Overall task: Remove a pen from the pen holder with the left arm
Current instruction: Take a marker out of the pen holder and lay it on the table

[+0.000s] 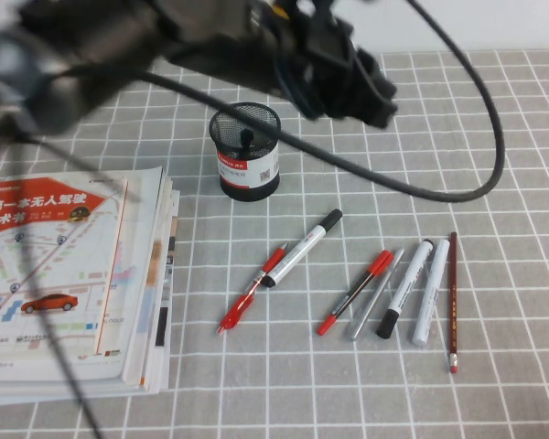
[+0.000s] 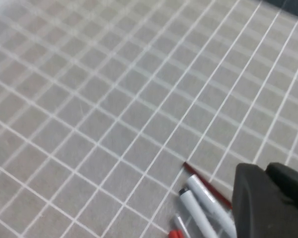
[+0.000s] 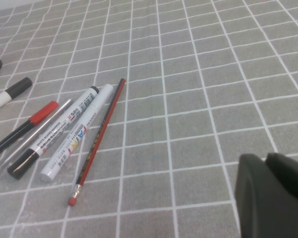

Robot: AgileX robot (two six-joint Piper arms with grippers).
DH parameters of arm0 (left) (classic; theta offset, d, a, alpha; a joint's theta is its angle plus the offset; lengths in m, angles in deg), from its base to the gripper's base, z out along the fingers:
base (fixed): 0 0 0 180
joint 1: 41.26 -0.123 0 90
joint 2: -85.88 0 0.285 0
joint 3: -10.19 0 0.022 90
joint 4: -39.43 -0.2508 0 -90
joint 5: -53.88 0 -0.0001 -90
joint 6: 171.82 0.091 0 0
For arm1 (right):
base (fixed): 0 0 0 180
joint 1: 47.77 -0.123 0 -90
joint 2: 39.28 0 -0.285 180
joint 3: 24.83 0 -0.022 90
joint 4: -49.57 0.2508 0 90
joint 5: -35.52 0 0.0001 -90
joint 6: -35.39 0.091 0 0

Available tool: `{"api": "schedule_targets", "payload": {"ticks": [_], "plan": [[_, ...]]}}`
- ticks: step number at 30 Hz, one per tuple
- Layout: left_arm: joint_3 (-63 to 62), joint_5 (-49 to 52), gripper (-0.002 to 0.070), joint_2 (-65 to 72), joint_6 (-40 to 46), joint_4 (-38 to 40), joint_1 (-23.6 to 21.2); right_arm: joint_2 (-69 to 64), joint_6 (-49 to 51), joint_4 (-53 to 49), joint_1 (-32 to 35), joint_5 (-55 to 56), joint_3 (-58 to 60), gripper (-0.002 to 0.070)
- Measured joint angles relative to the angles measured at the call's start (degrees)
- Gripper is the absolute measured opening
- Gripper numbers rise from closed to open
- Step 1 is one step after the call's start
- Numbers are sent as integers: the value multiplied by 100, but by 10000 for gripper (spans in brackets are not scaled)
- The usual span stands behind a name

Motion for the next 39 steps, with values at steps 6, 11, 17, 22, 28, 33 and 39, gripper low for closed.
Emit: {"api": "schedule_targets", "payload": {"ticks": [6,11,17,22,28,33,39], "plan": [[1452,-448,1,-1666,-113,-35,0,0,0,0,0,0,0,-13],[3544,-1759,0,-3113,-409,-50,0,0,0,0,0,0,0,-13],[5655,-2986,0,-4935,-686,48,0,0,0,0,0,0,0,-13],[6697,-3523,0,-6332,-1021,294,0,0,0,0,0,0,0,-13],[7369,-4427,0,-7275,-1108,430,0,0,0,0,0,0,0,-13],[7916,-5056,0,-7548,-1108,467,0,0,0,0,0,0,0,-13],[9041,-5383,0,-7939,-1296,479,-400,0,0,0,0,0,0,-13]]}}
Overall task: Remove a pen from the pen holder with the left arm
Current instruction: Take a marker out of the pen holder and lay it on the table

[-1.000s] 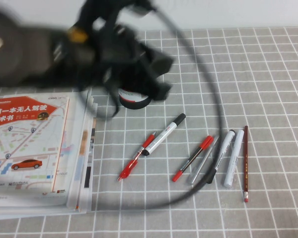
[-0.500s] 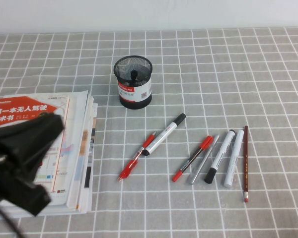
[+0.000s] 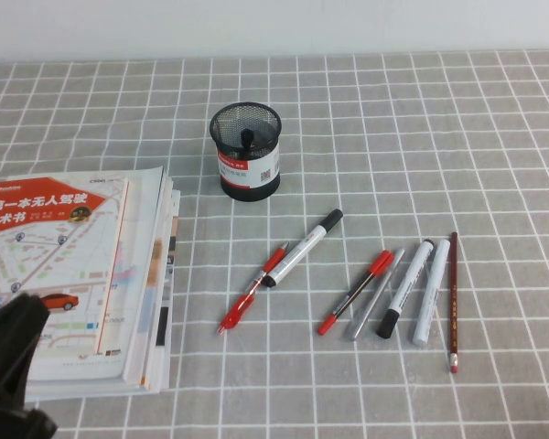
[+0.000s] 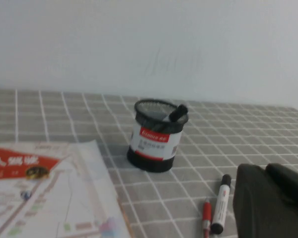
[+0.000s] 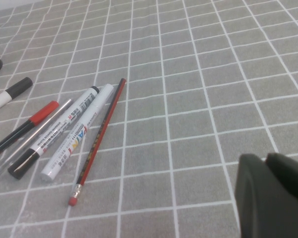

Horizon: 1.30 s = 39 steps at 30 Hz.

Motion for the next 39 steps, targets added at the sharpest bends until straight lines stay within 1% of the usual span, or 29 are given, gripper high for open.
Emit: {"api": "schedule_targets", "payload": {"ticks": [5,7,9,13,14,16,17,19,22,23,26,32,39], "plan": [[569,233,0,-583,-341,-70,-504,0,0,0,0,0,0,-13],[665,421,0,-827,-397,-367,-710,0,0,0,0,0,0,-13],[730,617,0,-1069,-699,-913,-920,0,0,0,0,0,0,-13],[989,1007,0,-1562,-2517,-2483,-1571,0,0,0,0,0,0,-13],[1046,1118,0,-1700,-3115,-2898,-1749,0,0,0,0,0,0,-13],[1062,1494,0,-1894,-3683,-3287,-2097,0,0,0,0,0,0,-13],[1071,1698,0,-1991,-3775,-3405,-2259,0,0,0,0,0,0,-13],[1071,2065,0,-2159,-3631,-3513,-2513,0,0,0,0,0,0,-13],[1071,2568,0,-2297,-2785,-3500,-2803,0,0,0,0,0,0,-13],[1071,2703,0,-2306,-2514,-3488,-2869,0,0,0,0,0,0,-13],[1071,2893,0,-2320,-2086,-3414,-2929,0,0,0,0,0,0,-13],[1071,2939,0,-2343,-1917,-3234,-2929,0,0,0,0,0,0,-13],[1071,2952,0,-2343,-2109,-3211,-2929,0,0,0,0,0,0,-13]]}}
